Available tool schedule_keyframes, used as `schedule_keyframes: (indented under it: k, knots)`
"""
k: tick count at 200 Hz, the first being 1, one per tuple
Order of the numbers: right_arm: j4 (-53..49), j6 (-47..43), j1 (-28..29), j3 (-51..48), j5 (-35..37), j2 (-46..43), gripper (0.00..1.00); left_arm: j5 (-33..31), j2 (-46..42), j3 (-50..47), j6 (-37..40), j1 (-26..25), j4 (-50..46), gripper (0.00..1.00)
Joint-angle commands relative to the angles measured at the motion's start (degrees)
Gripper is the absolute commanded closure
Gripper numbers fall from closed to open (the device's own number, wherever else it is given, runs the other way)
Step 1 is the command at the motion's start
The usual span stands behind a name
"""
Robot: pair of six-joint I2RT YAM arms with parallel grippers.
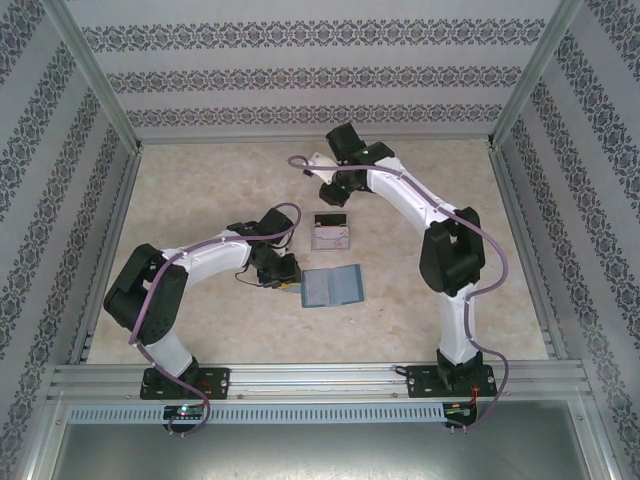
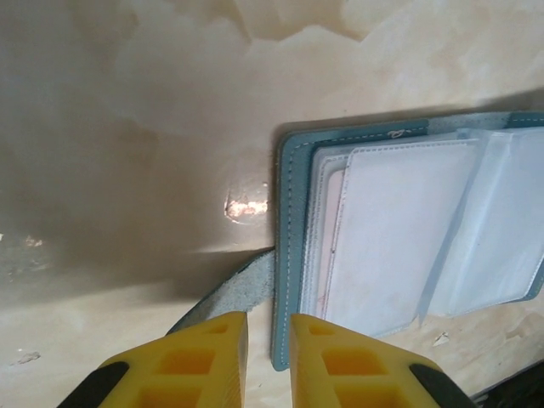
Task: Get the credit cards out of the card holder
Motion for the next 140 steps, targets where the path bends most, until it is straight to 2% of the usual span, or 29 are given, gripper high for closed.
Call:
schedule_keyframes:
  k: [1,29,69,117,140]
  knots:
    - [6.4,15.5,1.48,-7.03,-1.52,-5.89,0.8,1.56,0.85,-0.32,0.93,-0.09,2.22,0.83]
    - [7.89,28.64,2.08,-13.75,-0.87,-10.65,0.84,2.17,0.94,-0.31,0.93,-0.09,2.69,0.86]
    - [17.63,43.18,4.14,-28.37,-5.41,-19.37,0.88,2.01,0.14,-0.4,1.07,-0.13,2.43,0.86]
    - [21.14,59.21,7.4,-37.89,-9.31,-21.89,0.91,3.36,-0.11,-0.59,0.3,-0.16,3.55,0.9]
    - [22.66,63.08,9.16,-40.9,-11.65,-21.78,0.92,4.4,-0.2,-1.09,-0.22,-0.12,4.5,0.93]
